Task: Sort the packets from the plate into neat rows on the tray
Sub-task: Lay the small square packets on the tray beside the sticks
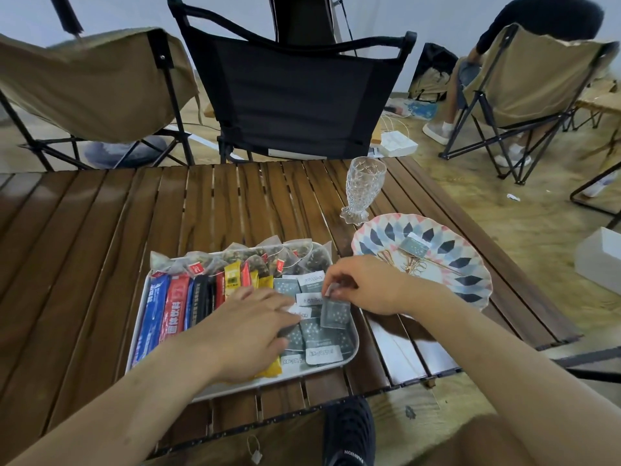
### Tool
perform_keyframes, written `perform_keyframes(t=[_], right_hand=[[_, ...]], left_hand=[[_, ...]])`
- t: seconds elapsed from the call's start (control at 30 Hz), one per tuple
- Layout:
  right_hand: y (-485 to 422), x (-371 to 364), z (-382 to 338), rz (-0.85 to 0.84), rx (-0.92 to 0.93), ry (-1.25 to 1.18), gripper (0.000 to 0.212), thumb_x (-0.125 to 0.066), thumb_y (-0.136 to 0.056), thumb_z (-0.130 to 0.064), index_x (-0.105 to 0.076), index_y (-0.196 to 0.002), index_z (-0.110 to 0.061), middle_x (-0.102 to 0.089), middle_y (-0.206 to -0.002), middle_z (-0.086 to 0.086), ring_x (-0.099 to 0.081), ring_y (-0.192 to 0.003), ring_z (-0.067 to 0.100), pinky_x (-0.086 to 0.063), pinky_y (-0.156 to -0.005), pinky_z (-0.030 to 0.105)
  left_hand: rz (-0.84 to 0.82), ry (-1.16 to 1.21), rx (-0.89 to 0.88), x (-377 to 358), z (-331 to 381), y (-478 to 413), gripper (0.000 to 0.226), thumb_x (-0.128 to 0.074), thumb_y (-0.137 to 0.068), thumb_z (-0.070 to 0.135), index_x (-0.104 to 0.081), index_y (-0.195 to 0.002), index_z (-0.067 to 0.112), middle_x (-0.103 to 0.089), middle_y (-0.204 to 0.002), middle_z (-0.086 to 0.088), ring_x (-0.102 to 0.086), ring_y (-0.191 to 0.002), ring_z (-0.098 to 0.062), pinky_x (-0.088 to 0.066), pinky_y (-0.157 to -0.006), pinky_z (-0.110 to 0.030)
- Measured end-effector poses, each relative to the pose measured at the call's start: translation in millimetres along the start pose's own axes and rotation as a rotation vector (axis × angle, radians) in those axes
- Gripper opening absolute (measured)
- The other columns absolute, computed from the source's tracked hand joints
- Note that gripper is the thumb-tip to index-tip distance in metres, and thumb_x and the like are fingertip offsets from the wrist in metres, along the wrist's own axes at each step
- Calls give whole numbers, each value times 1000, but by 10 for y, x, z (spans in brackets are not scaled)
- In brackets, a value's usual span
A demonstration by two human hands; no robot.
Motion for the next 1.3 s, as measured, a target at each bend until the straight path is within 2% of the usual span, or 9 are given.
perform_keyframes(t=[0.1,0.33,0.5,0.63,0.73,0.9,1.0,1.1,1.3], right_hand=[[-26,-56,-6,-6,1,-12,15,-72,-94,-21,-72,-104,-32,-61,-97,-18,-56,-82,-3,-39,-68,13],[-65,-131,7,-20,-10,10,30,-81,-86,-19,-61,-103,-35,-60,-105,-14,-59,-85,2,-44,-71,16],[-33,23,39,75,-9,-17,10,-74,-93,-28,-69,-102,-29,-64,-100,-16,-61,-87,0,-47,-73,14],[23,360,597,362,-226,15,11,-65,-99,-24,-71,-108,-22,-72,-104,-8,-66,-90,9,-57,-86,28],[127,481,1198,554,-463,67,25,-60,-101,-28,-69,-122,-18,-72,-119,1,-65,-93,17,-54,-82,33],[201,365,1652,577,-644,113,39,-53,-101,-44,-65,-130,-22,-68,-125,12,-61,-115,29,-50,-102,47],[179,362,1639,608,-676,136,36,-57,-96,-56,-72,-112,-28,-73,-107,7,-65,-96,21,-56,-81,38],[182,386,1584,601,-717,96,34,-70,-93,-49,-75,-109,-20,-74,-102,4,-62,-75,11,-44,-57,24],[184,402,1584,577,-719,-44,52,-76,-92,-36,-63,-134,-10,-72,-124,11,-67,-110,26,-53,-87,35]], left_hand=[[6,-35,15,-5,40,11,51,-41,-110,49,-37,-160,39,-16,-174,10,-7,-160,-13,2,-131,-43],[25,-57,40,8,126,64,58,-41,-110,48,-32,-164,28,-15,-174,1,-8,-161,-19,-1,-130,-42],[75,14,44,87,101,102,52,-41,-109,50,-38,-159,34,-26,-168,8,-18,-155,-13,-7,-129,-35],[159,61,80,233,-48,152,50,-42,-107,54,-39,-156,42,-27,-162,19,-22,-152,-5,-15,-127,-33],[209,65,115,325,-205,224,45,-43,-106,55,-44,-150,46,-34,-154,24,-31,-145,-1,-23,-123,-31],[242,81,179,383,-498,324,40,-47,-103,57,-52,-142,47,-37,-152,26,-35,-141,2,-31,-121,-34],[251,89,198,391,-593,368,39,-48,-102,58,-54,-139,49,-39,-151,26,-37,-138,4,-33,-119,-31],[246,93,218,393,-651,411,41,-49,-101,59,-55,-140,46,-40,-150,24,-39,-136,5,-38,-118,-31],[238,90,234,421,-660,441,41,-47,-101,59,-54,-140,46,-42,-150,23,-41,-133,4,-39,-116,-30]])
Point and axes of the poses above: each hand's wrist, its own y-axis away from the middle knuckle, its own x-axis out of the back of the hand, z = x × y, the point moved 4 cm from there along -y, towards the middle knuckle
